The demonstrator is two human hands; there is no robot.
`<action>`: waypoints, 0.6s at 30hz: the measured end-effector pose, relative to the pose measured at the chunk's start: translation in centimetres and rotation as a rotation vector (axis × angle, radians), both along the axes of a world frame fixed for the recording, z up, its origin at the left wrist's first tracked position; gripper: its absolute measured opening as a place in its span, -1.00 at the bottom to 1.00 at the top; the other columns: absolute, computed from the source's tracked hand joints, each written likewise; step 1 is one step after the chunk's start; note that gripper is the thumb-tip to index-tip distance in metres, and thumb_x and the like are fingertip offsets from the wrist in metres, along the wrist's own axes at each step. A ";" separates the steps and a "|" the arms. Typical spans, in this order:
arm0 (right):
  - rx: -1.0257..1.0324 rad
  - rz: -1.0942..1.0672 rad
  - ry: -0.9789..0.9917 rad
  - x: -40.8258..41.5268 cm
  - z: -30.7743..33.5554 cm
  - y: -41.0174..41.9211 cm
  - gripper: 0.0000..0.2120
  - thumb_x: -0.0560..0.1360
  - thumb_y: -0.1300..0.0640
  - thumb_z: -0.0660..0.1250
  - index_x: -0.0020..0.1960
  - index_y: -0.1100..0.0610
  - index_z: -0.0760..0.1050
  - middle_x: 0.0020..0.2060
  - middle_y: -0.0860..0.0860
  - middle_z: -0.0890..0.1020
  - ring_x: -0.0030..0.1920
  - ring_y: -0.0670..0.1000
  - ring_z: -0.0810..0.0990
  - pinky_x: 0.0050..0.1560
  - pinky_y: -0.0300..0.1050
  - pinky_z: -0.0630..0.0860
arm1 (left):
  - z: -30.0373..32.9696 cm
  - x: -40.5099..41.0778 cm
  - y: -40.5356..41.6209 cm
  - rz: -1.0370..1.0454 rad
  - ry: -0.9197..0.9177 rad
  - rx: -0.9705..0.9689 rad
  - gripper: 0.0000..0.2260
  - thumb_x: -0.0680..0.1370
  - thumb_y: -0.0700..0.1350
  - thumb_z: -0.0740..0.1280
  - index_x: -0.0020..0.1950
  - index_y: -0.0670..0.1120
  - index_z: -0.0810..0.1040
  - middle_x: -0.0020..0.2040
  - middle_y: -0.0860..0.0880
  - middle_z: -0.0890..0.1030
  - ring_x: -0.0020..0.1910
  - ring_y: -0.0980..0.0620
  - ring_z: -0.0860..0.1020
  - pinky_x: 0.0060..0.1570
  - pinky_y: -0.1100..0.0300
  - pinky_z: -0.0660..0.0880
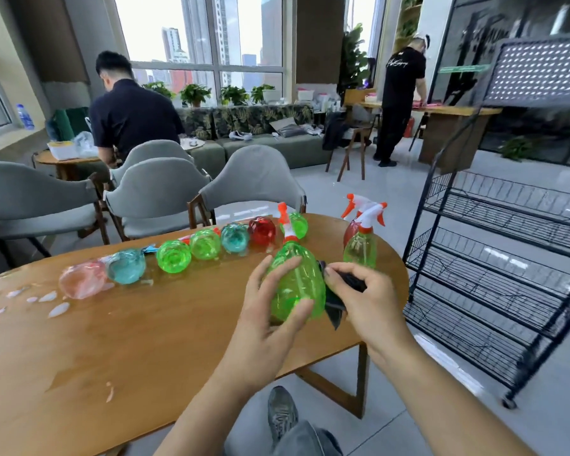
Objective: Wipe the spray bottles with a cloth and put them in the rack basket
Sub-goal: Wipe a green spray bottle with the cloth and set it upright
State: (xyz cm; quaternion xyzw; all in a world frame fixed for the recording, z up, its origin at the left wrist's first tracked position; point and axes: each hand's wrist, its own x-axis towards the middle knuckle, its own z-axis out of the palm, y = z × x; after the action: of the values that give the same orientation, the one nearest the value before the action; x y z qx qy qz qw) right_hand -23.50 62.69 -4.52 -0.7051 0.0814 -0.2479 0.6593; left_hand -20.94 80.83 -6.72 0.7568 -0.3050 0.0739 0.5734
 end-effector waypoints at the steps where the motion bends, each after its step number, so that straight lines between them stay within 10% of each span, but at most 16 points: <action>1: 0.004 -0.007 0.017 0.1 -0.5 -0.7 -0.91 0.59 0.16 0.48 -0.02 0.01 0.74 -0.11 -0.10 0.77 -0.01 -0.10 0.74 0.10 -0.10 0.65 | -0.3 0.6 -1.1 -0.001 0.036 -0.073 -0.68 0.64 0.29 0.24 0.41 0.44 0.47 0.62 0.22 0.26 0.66 0.29 0.10 0.61 -0.16 0.28; 7: 0.072 -0.116 0.067 1.7 -3.2 -5.5 -0.92 0.59 0.12 0.49 0.05 0.04 0.75 -0.06 -0.05 0.78 0.06 0.01 0.75 0.11 -0.02 0.65 | -2.0 4.0 -6.5 -0.044 0.173 -0.116 -0.60 0.65 0.19 0.36 0.48 0.38 0.42 0.49 0.29 0.38 0.56 0.08 0.39 0.52 -0.17 0.42; 11: 0.099 -0.161 0.111 2.9 -5.2 -8.2 -0.92 0.58 0.12 0.50 0.06 0.04 0.75 -0.05 -0.05 0.78 0.07 0.02 0.75 0.22 0.12 0.66 | -2.7 6.4 -8.7 -0.112 0.316 -0.103 -0.24 0.56 -0.08 0.55 0.64 0.18 0.23 0.39 0.22 0.40 0.28 0.51 0.47 0.18 0.53 0.47; 18: 0.157 -0.268 0.135 5.7 -9.0 -11.2 -0.93 0.58 0.11 0.51 0.05 0.02 0.75 -0.08 -0.04 0.78 0.03 0.03 0.75 0.02 -0.01 0.62 | -6.1 11.2 -12.5 -0.149 0.306 -0.023 -0.26 0.48 -0.22 0.64 0.57 0.05 0.41 0.44 0.15 0.55 0.43 0.18 0.50 0.49 0.03 0.47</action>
State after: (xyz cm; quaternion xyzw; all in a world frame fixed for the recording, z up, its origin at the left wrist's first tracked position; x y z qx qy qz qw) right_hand -17.80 51.51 -13.51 -0.6494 0.2380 -0.2785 0.6664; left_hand -9.76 68.29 -12.81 0.7280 -0.2686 -0.0814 0.6254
